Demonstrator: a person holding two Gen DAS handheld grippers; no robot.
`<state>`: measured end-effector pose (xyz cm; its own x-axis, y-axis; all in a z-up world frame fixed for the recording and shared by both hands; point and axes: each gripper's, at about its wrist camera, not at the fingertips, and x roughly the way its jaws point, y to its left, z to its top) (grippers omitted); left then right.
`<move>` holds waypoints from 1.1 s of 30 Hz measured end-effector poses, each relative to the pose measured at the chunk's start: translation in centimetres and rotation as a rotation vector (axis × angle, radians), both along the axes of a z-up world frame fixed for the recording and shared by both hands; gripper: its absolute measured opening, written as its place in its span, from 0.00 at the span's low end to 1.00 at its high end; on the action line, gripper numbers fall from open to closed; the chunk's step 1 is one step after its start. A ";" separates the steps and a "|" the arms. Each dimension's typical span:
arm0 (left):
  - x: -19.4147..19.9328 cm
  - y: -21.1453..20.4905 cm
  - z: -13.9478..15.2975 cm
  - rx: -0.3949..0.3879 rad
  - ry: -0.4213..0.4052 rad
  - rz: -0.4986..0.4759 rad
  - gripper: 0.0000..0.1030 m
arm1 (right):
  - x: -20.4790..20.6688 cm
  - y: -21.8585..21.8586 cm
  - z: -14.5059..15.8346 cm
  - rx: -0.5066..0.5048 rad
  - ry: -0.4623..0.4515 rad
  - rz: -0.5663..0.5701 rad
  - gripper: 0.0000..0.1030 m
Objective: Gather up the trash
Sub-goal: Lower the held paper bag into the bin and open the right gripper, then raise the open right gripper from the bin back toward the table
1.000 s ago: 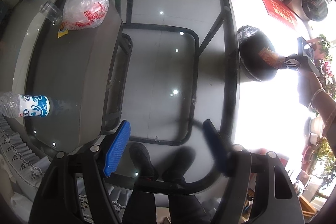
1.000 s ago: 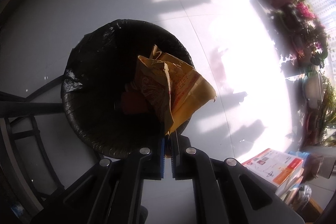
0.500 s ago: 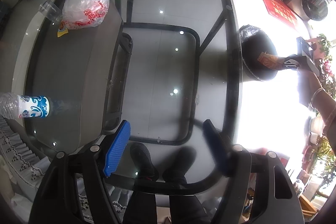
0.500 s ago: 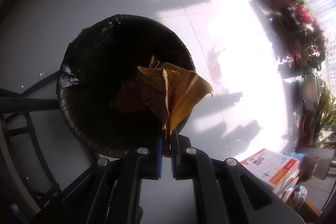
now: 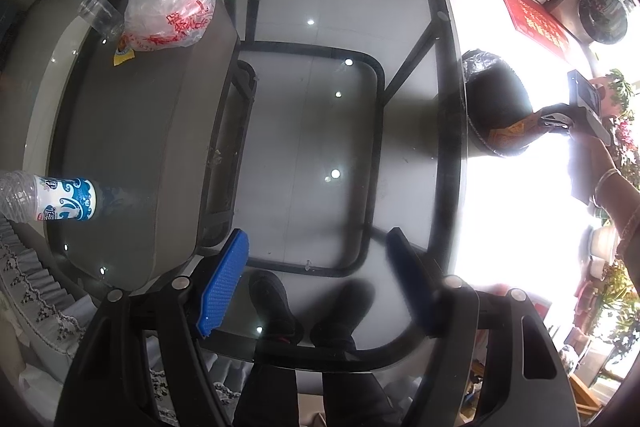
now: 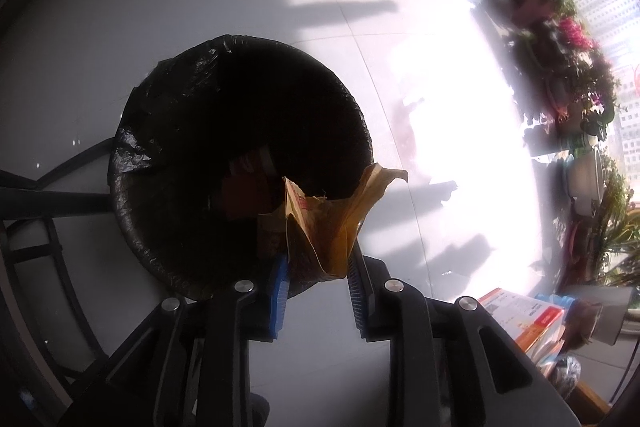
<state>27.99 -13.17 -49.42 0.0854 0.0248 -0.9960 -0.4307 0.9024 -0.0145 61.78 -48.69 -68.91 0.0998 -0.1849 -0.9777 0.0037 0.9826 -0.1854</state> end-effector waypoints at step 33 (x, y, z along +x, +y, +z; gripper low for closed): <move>0.4 -0.4 0.0 -0.002 -0.006 -0.013 0.68 | -1.4 1.3 0.0 0.004 0.001 0.051 0.46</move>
